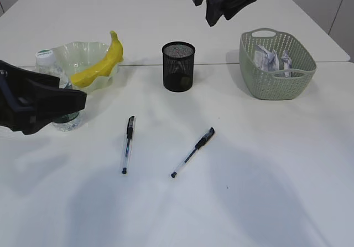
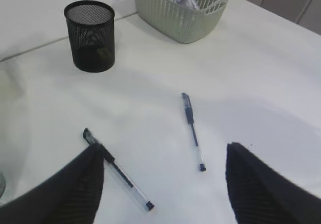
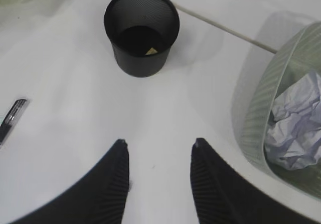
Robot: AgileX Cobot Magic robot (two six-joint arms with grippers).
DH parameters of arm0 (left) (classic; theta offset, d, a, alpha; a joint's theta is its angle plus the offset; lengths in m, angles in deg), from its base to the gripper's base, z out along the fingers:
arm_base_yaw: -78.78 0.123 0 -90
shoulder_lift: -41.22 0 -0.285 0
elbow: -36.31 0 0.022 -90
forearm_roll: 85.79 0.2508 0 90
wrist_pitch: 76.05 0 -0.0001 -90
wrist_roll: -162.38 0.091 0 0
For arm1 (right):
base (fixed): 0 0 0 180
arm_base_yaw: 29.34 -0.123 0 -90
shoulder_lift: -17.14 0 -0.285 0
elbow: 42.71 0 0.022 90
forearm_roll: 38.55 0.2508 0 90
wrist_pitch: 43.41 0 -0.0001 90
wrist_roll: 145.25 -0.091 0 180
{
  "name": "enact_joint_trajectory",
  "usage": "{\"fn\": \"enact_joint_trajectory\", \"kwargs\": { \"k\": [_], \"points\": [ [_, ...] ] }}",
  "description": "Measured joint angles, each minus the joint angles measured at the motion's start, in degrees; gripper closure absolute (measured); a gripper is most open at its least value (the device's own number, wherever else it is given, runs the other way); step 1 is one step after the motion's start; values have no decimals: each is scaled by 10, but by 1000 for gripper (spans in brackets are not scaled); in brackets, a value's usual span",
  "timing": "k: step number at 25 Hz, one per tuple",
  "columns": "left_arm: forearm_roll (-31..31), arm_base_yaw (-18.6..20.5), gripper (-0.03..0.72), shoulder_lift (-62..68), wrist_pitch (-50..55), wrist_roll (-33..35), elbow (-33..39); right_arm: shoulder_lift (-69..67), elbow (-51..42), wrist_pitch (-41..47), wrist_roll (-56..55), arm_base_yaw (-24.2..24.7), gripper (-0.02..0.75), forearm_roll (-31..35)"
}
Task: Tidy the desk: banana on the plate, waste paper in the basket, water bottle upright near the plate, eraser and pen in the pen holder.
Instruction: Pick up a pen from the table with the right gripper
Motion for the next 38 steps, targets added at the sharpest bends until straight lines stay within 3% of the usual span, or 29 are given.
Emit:
{"fn": "enact_joint_trajectory", "kwargs": {
  "k": [8, 20, 30, 38],
  "points": [
    [53, 0, 148, 0, 27, -55, 0, 71, -91, 0, 0, 0, 430, 36],
    [56, 0, 148, 0, 30, -59, 0, 155, -303, -1, 0, 0, 430, 72],
    [56, 0, 148, 0, 30, -59, 0, 157, -421, -8, 0, 0, 430, 157],
    [57, 0, 148, 0, 30, -59, 0, 159, -486, -124, -62, -43, 430, 169]
  ]
}}
